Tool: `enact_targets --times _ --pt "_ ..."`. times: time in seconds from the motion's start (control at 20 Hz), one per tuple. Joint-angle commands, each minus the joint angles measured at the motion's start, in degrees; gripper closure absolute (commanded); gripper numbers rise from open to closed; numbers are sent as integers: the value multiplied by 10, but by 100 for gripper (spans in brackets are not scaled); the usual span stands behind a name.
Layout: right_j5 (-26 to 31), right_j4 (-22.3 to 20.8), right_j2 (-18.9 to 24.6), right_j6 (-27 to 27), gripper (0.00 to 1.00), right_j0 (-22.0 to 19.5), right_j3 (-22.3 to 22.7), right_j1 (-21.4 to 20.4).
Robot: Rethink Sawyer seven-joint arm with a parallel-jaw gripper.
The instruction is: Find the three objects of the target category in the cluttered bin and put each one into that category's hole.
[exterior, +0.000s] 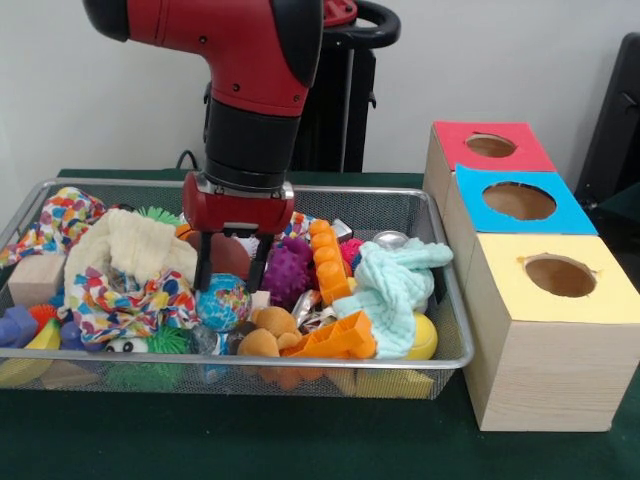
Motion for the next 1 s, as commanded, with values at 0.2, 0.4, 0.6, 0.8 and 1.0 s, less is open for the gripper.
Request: enact_targets --times 0.2,0.4,0.6,0.8,1.0 --pt "26 -16 25 1 0 -15 -1 54" --pt "27 -20 20 0 0 -10 -4 50" --pt "35 -19 23 -5 0 -11 -6 52" --pt "51 -15 25 -11 0 -9 -12 57" --pt "53 -14 30 -16 100 -14 -8 56"
